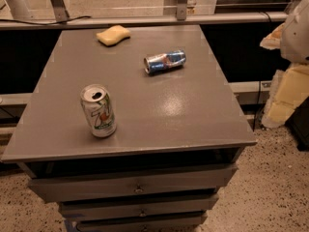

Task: Place redbull can upright

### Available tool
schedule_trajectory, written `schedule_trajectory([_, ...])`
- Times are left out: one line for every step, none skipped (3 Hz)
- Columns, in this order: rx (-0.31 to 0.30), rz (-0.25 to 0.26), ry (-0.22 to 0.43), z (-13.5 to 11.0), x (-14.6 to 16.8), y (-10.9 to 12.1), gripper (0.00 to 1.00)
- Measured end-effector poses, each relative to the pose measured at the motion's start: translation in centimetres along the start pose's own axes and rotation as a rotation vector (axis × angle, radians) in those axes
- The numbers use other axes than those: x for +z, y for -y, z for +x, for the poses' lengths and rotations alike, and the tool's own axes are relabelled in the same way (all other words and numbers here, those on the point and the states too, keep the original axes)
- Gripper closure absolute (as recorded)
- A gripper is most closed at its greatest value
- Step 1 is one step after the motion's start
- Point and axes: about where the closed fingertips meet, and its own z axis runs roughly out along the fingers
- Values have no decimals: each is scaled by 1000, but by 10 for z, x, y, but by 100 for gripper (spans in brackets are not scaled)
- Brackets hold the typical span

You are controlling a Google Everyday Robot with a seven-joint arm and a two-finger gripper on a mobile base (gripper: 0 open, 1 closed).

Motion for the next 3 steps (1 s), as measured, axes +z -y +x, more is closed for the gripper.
schedule_trajectory([0, 0, 0, 0, 0, 0, 0])
schedule_trajectory([-18, 5, 20, -5, -1, 1, 0])
schedule_trajectory([-94, 19, 104, -41, 18, 10, 0])
